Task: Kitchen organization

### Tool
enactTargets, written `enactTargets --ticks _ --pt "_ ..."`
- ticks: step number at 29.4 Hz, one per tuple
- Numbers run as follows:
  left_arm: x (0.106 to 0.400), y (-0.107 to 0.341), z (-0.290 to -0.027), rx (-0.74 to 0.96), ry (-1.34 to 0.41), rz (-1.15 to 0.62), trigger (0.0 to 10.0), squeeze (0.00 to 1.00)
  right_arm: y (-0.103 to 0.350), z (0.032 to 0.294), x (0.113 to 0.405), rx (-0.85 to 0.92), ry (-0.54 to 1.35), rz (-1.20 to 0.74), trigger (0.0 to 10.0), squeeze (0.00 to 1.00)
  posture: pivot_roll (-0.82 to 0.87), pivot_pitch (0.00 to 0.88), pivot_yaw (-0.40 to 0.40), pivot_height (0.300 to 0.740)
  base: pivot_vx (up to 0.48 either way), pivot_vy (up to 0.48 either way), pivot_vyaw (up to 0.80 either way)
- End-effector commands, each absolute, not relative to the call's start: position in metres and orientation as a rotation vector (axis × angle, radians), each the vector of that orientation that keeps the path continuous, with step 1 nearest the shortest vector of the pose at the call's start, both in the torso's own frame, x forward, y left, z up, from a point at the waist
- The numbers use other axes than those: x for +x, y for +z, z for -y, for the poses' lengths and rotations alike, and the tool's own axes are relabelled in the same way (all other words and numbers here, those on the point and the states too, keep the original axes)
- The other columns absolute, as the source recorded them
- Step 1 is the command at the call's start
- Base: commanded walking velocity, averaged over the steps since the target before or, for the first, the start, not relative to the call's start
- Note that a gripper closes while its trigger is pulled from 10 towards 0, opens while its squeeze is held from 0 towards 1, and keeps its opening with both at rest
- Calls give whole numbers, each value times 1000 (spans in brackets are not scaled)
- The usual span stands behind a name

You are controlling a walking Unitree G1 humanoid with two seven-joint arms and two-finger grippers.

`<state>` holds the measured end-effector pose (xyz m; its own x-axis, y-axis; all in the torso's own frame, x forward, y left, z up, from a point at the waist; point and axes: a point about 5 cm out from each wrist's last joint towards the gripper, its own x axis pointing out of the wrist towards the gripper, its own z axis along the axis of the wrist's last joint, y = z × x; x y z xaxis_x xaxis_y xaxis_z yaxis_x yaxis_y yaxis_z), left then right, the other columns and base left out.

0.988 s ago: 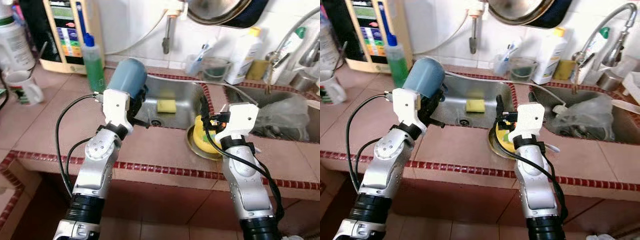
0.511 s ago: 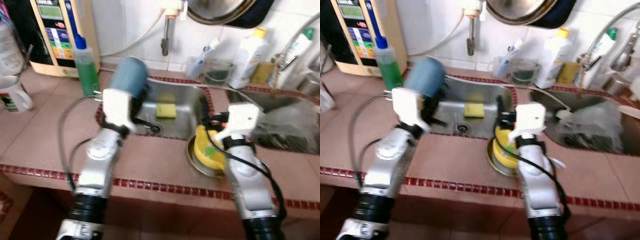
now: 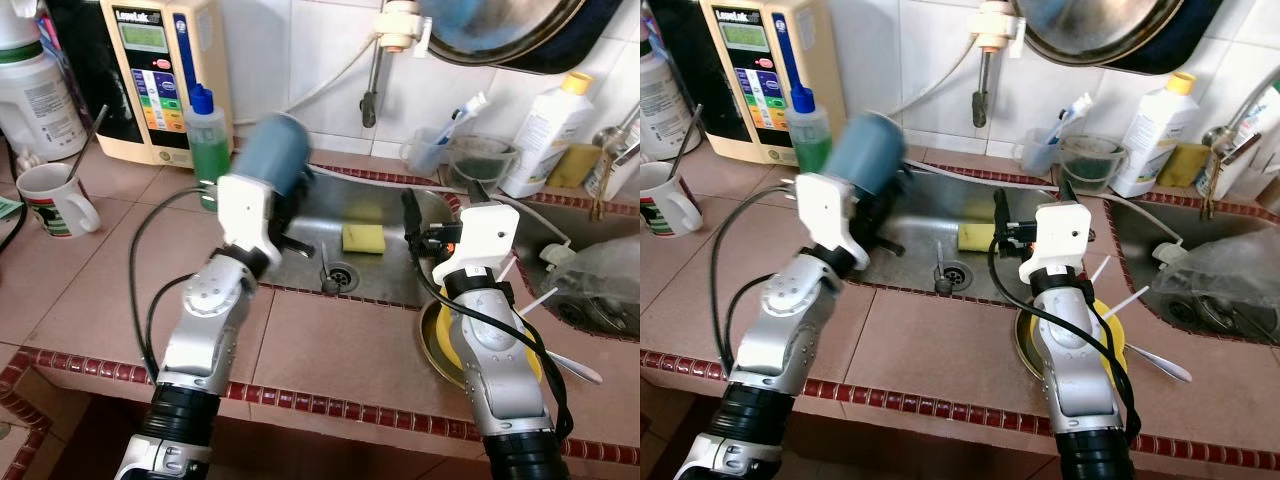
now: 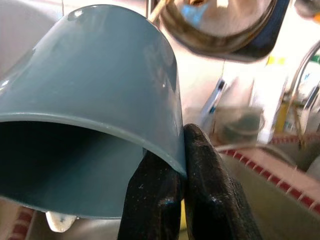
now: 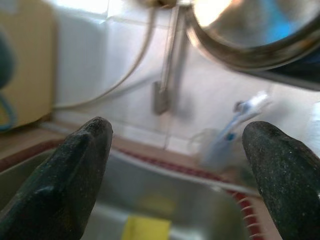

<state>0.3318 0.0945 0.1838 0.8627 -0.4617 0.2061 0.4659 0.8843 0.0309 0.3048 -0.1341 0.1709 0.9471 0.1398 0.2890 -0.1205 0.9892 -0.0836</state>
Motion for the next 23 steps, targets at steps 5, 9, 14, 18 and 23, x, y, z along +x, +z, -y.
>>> enactTargets --ticks 5,9,14,18,23 --pt "342 184 -91 114 -519 164 10000 0 168 137 287 -54 250 197 10000 0 -4 18 -45 740 0 0 0" --pt "347 180 -89 133 -558 139 10000 0 167 141 275 -36 279 149 10000 0 -24 30 -26 740 0 0 0" --pt "350 171 -76 139 -639 106 10000 0 174 140 262 -4 305 137 10000 0 -51 36 -4 740 0 0 0" --pt "353 170 -61 192 -700 104 10000 0 179 135 249 24 353 99 10000 0 -90 46 23 740 0 0 0" --pt "356 173 -55 208 -746 122 10000 0 185 133 239 45 368 88 10000 0 -117 57 42 740 0 0 0"
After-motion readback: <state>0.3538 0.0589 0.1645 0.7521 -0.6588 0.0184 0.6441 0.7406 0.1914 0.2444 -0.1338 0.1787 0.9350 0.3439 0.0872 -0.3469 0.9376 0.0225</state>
